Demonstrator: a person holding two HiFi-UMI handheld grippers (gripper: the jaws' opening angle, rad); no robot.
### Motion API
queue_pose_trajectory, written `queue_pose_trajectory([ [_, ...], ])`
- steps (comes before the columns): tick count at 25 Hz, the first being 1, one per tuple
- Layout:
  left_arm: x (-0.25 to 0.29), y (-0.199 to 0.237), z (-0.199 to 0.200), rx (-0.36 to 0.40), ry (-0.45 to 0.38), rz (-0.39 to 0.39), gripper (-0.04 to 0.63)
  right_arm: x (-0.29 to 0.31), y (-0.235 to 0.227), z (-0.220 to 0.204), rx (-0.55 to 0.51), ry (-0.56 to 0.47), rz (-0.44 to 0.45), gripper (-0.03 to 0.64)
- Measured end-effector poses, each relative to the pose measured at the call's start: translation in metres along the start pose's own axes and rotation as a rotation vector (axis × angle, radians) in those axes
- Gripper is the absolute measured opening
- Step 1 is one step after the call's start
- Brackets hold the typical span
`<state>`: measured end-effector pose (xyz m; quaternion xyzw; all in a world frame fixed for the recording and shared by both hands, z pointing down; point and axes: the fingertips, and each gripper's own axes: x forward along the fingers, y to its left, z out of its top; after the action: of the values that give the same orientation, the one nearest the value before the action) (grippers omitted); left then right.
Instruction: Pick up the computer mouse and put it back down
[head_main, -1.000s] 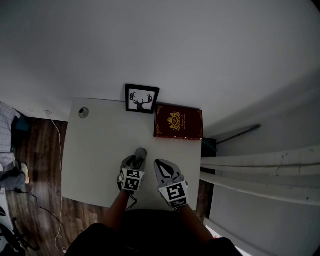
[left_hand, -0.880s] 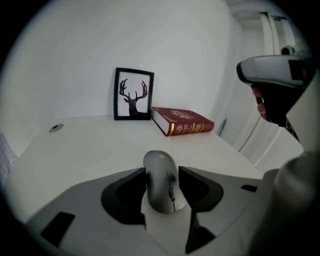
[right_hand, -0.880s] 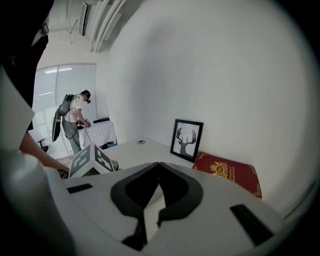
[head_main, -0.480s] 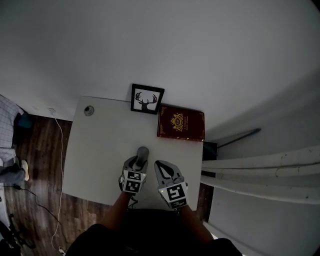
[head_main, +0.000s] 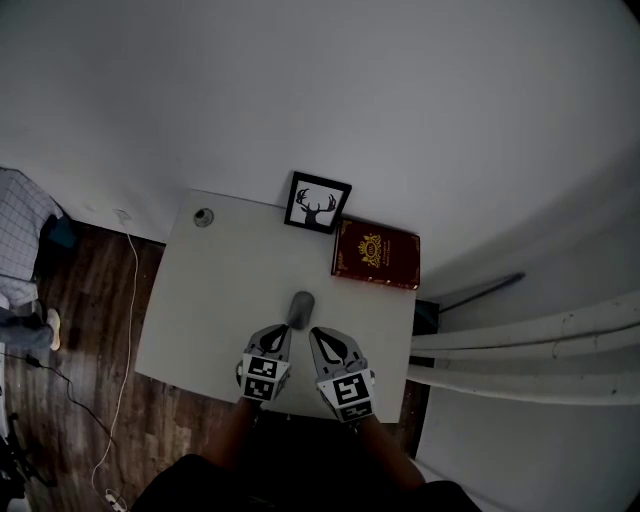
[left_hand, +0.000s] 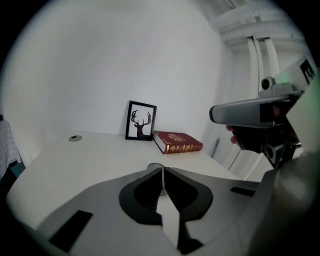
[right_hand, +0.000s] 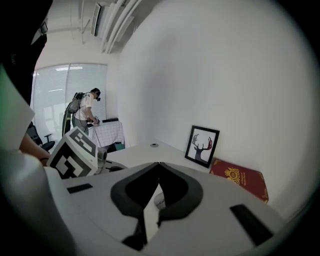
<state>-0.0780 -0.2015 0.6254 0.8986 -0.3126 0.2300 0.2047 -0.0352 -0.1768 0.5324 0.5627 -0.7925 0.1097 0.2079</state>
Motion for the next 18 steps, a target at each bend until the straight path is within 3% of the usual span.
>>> queue_pose_trajectory([
  [8, -0.043, -0.011, 0.005, 0.042, -0.057, -0.047, 0.002, -0.005, 0.035, 0.012, -0.031, -0.024, -0.006, 0.020],
  [18, -0.100, -0.023, 0.001, 0.096, -0.094, -0.048, 0.002, -0.023, 0.081, 0.019, -0.013, -0.066, 0.008, 0.020],
])
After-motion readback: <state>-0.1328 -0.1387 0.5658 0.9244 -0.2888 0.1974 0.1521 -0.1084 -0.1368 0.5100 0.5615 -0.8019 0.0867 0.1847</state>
